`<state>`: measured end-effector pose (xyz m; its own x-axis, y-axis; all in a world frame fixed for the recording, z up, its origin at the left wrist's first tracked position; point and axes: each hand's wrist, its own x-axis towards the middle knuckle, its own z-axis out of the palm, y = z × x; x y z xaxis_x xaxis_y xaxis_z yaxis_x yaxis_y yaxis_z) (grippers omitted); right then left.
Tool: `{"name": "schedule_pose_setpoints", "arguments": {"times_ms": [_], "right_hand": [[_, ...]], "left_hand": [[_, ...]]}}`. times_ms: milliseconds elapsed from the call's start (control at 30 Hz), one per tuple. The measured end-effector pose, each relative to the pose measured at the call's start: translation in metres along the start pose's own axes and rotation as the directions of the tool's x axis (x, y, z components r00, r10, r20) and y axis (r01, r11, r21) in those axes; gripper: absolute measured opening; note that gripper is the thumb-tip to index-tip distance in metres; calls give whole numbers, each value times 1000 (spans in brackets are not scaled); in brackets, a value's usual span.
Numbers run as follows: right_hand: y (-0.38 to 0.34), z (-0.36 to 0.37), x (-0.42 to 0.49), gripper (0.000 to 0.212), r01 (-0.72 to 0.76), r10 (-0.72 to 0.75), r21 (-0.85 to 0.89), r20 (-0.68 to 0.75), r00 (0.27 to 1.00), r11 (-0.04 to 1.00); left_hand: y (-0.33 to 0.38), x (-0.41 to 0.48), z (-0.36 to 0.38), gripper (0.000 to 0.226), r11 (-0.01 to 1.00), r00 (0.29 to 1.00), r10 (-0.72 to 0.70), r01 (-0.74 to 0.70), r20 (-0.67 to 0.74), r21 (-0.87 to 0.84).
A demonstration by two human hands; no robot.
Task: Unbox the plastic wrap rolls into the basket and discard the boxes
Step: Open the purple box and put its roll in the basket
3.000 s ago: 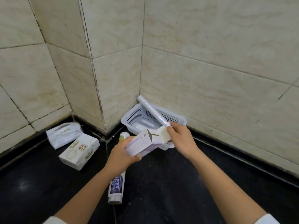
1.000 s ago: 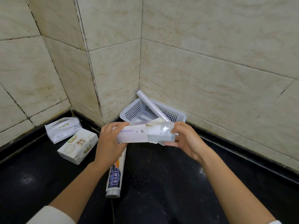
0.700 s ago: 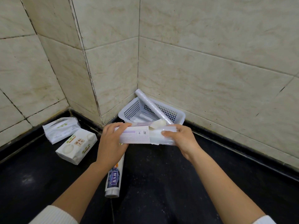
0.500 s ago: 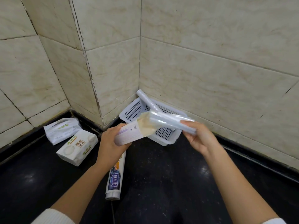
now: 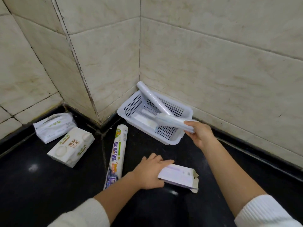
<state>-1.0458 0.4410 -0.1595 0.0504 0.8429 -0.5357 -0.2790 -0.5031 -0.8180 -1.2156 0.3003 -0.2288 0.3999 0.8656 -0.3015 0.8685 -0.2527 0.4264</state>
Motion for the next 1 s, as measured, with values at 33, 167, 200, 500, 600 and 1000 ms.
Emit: {"name": "schedule_pose_setpoints", "arguments": {"times_ms": [33, 167, 200, 500, 600, 1000], "right_hand": [[2, 3, 5, 33, -2, 2, -18, -9, 1000, 1000], [10, 16, 33, 38, -30, 31, -109, 4, 1000, 994], [12, 19, 40, 40, -32, 33, -133, 6, 999, 991], [37, 56, 79, 19, 147, -64, -714, 141, 988, 685], [40, 64, 84, 13, 254, -91, -924, 237, 967, 287], [41, 68, 74, 19, 377, 93, -919, 369, 925, -112]], "left_hand": [[4, 7, 3, 84, 999, 1000, 23, -24, 16, 33], [1, 23, 12, 83, 999, 997, 46, -48, 66, 22], [-4, 24, 9, 80, 999, 1000, 29, -29, 9, -22], [-80, 45, -30, 49, 964, 749, -264, 224, -608, -143], [-91, 49, -26, 47, 965, 778, -258, 235, -573, -117], [-94, 46, -29, 58, 959, 836, -283, 231, -470, -166]]}}
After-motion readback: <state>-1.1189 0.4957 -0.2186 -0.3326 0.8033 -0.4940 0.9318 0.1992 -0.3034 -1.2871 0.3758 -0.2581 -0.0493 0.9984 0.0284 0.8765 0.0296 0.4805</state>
